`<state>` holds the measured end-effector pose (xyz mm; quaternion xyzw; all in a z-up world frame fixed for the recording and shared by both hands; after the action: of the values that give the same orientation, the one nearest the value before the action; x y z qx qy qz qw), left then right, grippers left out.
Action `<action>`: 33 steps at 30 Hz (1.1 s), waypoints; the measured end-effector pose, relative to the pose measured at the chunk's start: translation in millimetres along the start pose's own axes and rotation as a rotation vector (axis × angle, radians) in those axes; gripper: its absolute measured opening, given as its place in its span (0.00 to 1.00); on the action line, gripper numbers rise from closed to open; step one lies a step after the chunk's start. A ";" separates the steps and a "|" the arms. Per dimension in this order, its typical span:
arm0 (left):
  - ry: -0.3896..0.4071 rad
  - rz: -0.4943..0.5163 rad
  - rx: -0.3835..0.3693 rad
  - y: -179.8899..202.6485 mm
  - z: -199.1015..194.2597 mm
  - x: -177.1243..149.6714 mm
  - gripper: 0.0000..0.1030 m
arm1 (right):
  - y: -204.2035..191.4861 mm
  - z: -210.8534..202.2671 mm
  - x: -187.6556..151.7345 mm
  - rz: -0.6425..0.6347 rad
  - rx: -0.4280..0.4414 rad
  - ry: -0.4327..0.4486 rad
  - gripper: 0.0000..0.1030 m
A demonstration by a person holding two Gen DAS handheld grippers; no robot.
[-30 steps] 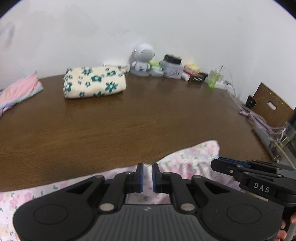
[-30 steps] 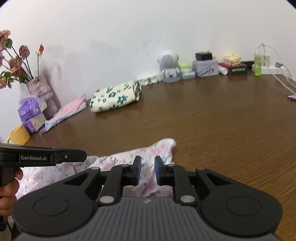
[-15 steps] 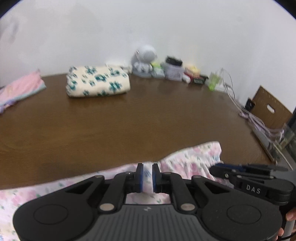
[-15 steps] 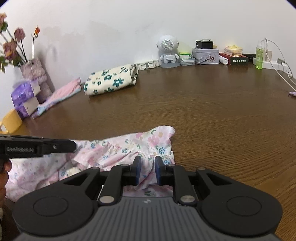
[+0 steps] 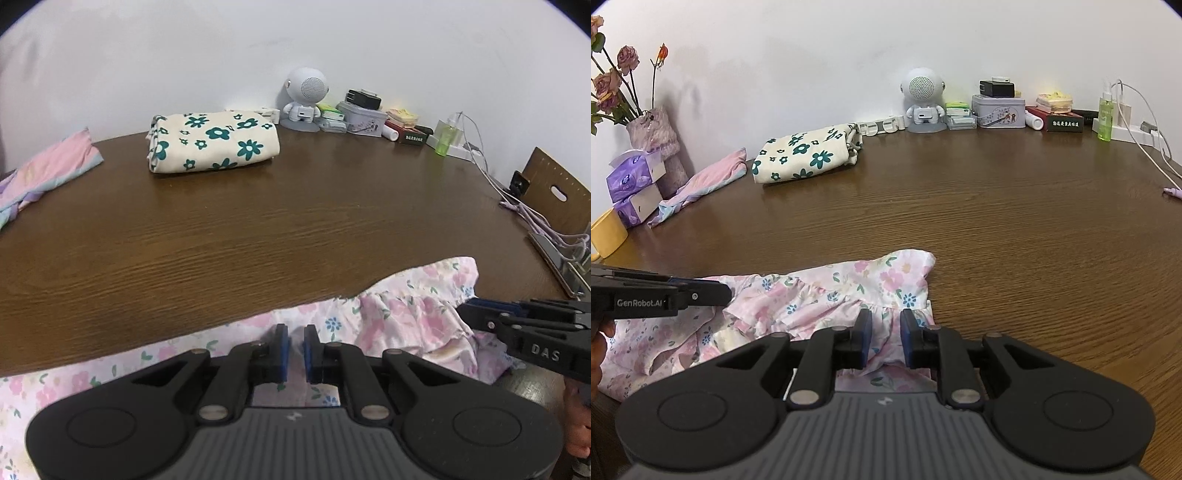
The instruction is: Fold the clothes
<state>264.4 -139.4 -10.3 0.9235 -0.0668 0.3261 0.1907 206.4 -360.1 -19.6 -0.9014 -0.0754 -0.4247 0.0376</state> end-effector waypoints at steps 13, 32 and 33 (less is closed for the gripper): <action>0.025 -0.025 -0.061 4.2 -8.7 -0.9 0.07 | 4.1 -7.6 3.3 0.019 0.004 0.039 0.17; -0.048 0.020 -0.119 79.8 37.2 -5.4 0.07 | 19.6 34.1 38.2 0.056 -0.004 -0.038 0.11; -0.044 0.028 -0.118 80.2 37.6 -6.9 0.07 | 20.2 34.9 37.0 0.056 -0.003 -0.037 0.11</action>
<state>260.8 -228.0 -16.7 0.9166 -0.1029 0.3038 0.2388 259.6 -371.6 -13.4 -0.9108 -0.0503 -0.4071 0.0469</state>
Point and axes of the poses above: each gripper's, at about its wrist camera, not at the fingertips, and z roughly the way its jaws point, y to its right, x to its top, the point moved 3 cm from there along z, roughly the way its jaws point, and after that the axes turned 12 degrees about -z, right-handed, at the moved point
